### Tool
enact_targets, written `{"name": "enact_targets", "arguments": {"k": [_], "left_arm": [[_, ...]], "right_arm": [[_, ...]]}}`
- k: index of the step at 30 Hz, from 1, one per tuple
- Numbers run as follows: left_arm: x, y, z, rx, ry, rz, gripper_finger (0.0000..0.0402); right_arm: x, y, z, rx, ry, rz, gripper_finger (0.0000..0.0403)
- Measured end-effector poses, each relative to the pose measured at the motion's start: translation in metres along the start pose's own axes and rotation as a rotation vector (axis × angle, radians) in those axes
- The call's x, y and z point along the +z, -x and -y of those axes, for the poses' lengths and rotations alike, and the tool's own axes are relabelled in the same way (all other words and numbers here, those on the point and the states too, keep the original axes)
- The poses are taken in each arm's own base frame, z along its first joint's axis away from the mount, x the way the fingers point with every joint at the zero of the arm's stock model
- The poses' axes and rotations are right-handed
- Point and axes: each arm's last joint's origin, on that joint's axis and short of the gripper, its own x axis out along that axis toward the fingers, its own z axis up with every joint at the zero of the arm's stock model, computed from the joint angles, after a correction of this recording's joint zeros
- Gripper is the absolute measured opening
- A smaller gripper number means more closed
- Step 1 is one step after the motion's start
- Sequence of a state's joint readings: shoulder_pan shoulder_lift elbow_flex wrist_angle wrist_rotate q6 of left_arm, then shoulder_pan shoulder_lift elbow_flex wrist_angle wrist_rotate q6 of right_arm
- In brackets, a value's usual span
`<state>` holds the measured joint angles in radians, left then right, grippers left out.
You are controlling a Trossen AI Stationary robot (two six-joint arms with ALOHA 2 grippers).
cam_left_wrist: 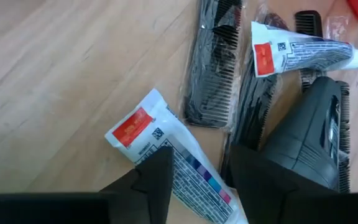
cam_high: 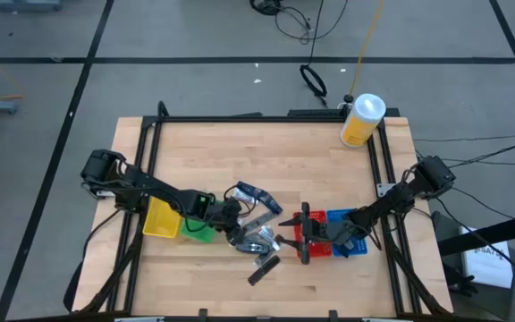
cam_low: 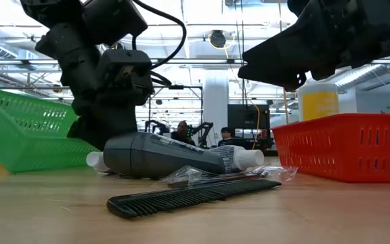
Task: Pick & Place Travel size toiletries
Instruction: Put the white toothpaste into the green bin
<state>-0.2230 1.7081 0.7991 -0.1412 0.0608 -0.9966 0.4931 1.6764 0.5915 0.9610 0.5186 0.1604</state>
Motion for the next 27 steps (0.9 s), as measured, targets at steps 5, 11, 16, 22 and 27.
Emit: {"name": "enact_targets", "arguments": {"k": [5, 11, 16, 22, 27], "left_arm": [[0.000, 0.000, -0.001, 0.025, -0.020, 0.023, 0.0130], [0.006, 0.012, 0.006, 0.054, -0.062, 0.082, 0.0098], [0.014, 0.031, 0.018, -0.010, -0.122, 0.160, 0.0093], [0.011, 0.032, 0.019, -0.061, -0.216, 0.087, 0.0095], [0.012, 0.029, 0.015, -0.057, -0.223, 0.040, 0.0146]], "right_arm": [[0.000, 0.000, 0.000, 0.001, -0.003, 0.005, 0.0214], [0.001, 0.000, 0.000, 0.001, -0.006, 0.006, 0.0214], [0.001, 0.000, 0.000, 0.002, -0.006, 0.006, 0.0214], [0.001, 0.000, 0.000, 0.002, -0.006, 0.006, 0.0214], [0.000, 0.000, 0.000, 0.003, -0.006, 0.005, 0.0215]]}}
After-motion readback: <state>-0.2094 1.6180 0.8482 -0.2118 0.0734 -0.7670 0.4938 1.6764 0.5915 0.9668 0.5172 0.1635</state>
